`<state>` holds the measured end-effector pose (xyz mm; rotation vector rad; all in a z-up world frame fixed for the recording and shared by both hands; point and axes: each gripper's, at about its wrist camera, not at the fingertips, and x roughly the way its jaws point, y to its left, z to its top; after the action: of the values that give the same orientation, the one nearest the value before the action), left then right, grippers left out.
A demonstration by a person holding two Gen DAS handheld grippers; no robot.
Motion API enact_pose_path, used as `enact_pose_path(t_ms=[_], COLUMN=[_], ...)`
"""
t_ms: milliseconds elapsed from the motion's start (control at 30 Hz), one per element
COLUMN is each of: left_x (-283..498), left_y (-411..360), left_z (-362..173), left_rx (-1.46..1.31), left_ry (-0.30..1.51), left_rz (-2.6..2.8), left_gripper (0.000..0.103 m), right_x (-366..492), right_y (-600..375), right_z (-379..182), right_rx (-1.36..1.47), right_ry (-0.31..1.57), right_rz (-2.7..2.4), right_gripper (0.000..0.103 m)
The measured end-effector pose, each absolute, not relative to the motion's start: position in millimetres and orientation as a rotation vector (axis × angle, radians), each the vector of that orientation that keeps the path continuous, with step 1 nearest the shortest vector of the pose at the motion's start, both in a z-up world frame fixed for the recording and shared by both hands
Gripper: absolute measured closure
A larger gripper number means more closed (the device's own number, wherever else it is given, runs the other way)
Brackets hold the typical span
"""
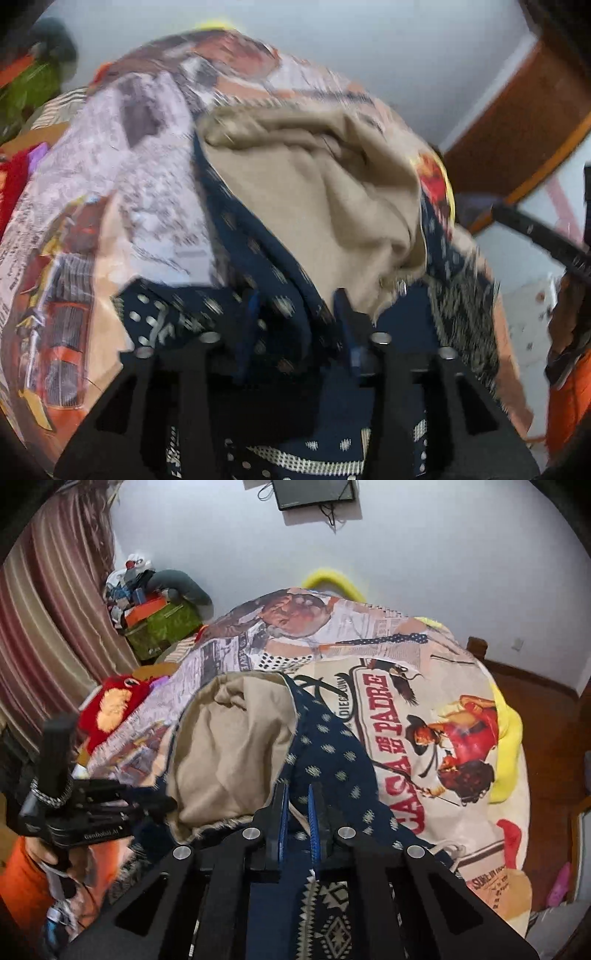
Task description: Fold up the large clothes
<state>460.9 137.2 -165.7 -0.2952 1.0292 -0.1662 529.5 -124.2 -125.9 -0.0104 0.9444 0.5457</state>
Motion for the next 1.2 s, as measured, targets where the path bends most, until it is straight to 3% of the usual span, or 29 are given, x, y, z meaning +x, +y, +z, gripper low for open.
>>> enact_pose_path(t_ms=[133, 500, 567, 633, 767, 967, 1200], left_x=[475.0, 568.7, 584.2, 595.5, 594.2, 538.4, 449.3], left_y=[166.3, 192.1, 192.6, 191.3, 169.6, 104.5, 23.5], left_z=[-154.0, -201.4, -205.5, -207.2, -184.0, -106.9, -70.0], left_rx=[-0.396, -0.401, -0.371, -0.356, -0.236, -0.093, 0.074], left_ry=[0.954, 1.017, 1.006, 1.011, 0.929, 0.756, 0.741], left_rz=[-0.097, 0.077, 0.101, 0.096, 0.085, -0.136, -0.397], left_gripper=[0.04, 0.04, 0.051, 0.098, 0.097, 0.098, 0.098], right_x=[551.1, 632.9, 639.3, 641.4, 635.1, 598.7, 535.9], right_y=[-114.2, -60.5, -57.1, -56.4, -63.7, -101.6, -157.7], right_z=[-125.1, -170.7, -177.5, -181.9, -186.0, -170.1, -135.9], right_rx=[0.028, 0.125, 0.127, 0.119, 0.094, 0.066, 0.144], right_ry=[0.934, 1.036, 1.033, 1.032, 1.032, 1.025, 1.03], right_rz=[0.525, 0.498, 0.496, 0.501, 0.518, 0.543, 0.553], right_gripper=[0.096, 0.096, 0.096, 0.096, 0.096, 0.096, 0.096])
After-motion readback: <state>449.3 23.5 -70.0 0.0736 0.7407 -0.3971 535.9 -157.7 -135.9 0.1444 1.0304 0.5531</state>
